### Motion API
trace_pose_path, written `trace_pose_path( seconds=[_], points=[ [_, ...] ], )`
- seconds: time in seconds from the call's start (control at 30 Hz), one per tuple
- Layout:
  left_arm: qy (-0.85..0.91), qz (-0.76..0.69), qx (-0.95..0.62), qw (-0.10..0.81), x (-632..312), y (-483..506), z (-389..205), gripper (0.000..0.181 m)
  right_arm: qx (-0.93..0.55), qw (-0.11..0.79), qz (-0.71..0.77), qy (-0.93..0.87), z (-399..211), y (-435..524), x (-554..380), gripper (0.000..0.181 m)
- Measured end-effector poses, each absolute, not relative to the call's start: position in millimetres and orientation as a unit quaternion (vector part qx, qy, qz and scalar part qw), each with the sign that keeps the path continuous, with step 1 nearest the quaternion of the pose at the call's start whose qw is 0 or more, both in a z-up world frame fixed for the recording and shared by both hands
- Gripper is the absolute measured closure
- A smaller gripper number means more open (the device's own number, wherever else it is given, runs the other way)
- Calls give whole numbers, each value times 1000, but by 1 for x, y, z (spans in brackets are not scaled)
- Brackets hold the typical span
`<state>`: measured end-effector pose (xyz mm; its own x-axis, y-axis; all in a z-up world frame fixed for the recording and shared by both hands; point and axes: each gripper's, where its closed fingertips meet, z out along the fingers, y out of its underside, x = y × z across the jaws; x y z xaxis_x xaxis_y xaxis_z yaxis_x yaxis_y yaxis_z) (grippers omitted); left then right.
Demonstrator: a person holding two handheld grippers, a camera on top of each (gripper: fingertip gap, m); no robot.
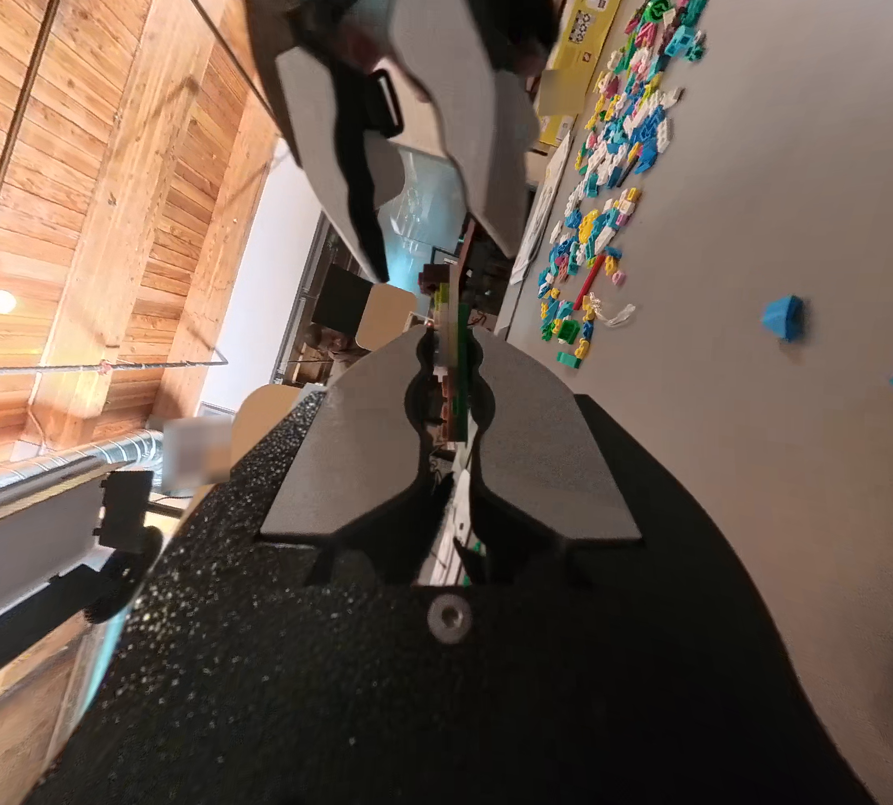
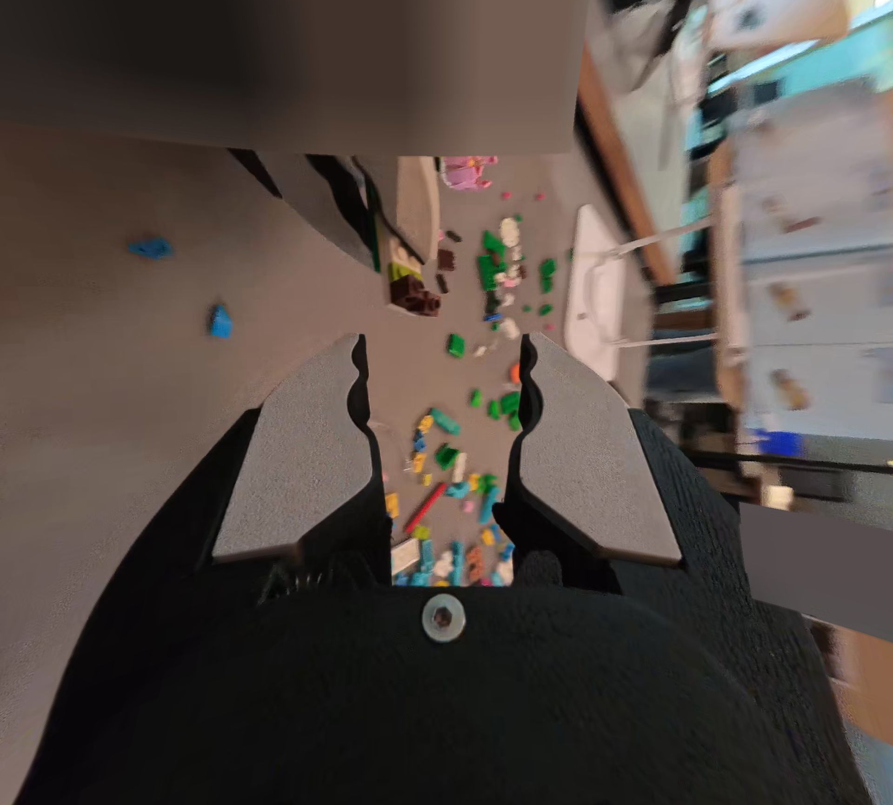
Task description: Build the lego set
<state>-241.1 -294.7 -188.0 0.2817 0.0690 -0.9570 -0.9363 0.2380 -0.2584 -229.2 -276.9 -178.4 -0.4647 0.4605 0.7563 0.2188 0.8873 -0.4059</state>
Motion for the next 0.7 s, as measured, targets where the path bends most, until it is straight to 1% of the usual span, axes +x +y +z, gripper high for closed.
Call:
trace_pose_path(
  seconds=[0.07, 0.13, 0.23, 0.27, 0.37, 0.43, 0.47, 0.7],
  points=[
    [449, 382, -482, 648, -241, -295, -187, 170, -164, 532, 95, -825, -183, -279, -231, 122],
    [448, 372, -484, 653, -240, -295, -187, 170, -146, 567, 82, -806, -187, -284, -233, 123],
    [448, 364, -487, 655, -239, -295, -187, 170, -138, 598, 88, -785, -185, -290, -236, 133],
    [449, 363, -487, 656, -238, -295, -187, 170, -136, 602, 90, -782, -185, -291, -237, 139],
    [451, 360, -485, 657, -236, -296, -187, 170, -140, 607, 87, -777, -186, -290, -242, 144],
    [455, 358, -483, 657, -234, -297, -188, 170, -133, 609, 90, -776, -186, -292, -243, 157],
    [456, 357, -482, 657, -234, -297, -188, 170, -127, 610, 92, -777, -186, -293, -242, 160],
    [471, 343, -489, 649, -231, -297, -193, 170, -93, 588, 63, -801, -192, -292, -241, 163]
  ],
)
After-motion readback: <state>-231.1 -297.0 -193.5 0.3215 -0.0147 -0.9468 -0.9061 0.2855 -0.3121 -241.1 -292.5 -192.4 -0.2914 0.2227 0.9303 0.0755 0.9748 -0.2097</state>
